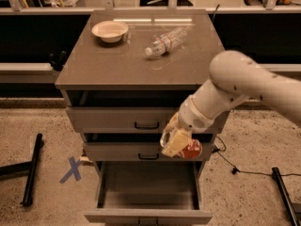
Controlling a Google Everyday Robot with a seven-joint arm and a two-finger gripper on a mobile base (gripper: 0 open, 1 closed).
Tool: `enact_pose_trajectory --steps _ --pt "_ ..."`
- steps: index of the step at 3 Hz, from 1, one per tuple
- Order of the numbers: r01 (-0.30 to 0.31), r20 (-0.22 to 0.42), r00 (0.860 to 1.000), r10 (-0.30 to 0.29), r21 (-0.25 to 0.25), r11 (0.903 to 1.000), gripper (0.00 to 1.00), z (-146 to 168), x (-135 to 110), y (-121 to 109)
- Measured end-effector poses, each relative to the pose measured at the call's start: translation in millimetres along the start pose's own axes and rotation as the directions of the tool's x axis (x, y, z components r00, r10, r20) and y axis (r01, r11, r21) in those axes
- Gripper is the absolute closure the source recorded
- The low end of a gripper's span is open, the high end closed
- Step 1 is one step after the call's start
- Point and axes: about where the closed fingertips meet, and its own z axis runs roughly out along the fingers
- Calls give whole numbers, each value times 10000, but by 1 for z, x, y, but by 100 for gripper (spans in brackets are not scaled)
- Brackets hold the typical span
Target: Place coke can into bottom drawer
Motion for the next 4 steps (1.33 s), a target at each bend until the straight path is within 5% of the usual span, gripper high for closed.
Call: enact_pose_trajectory --steps 2,4 --pt "-264 -156 9996 254 -689 9973 100 96 73 -15" --pt "15 -433 9991 -34 -446 9990 100 123 89 -20"
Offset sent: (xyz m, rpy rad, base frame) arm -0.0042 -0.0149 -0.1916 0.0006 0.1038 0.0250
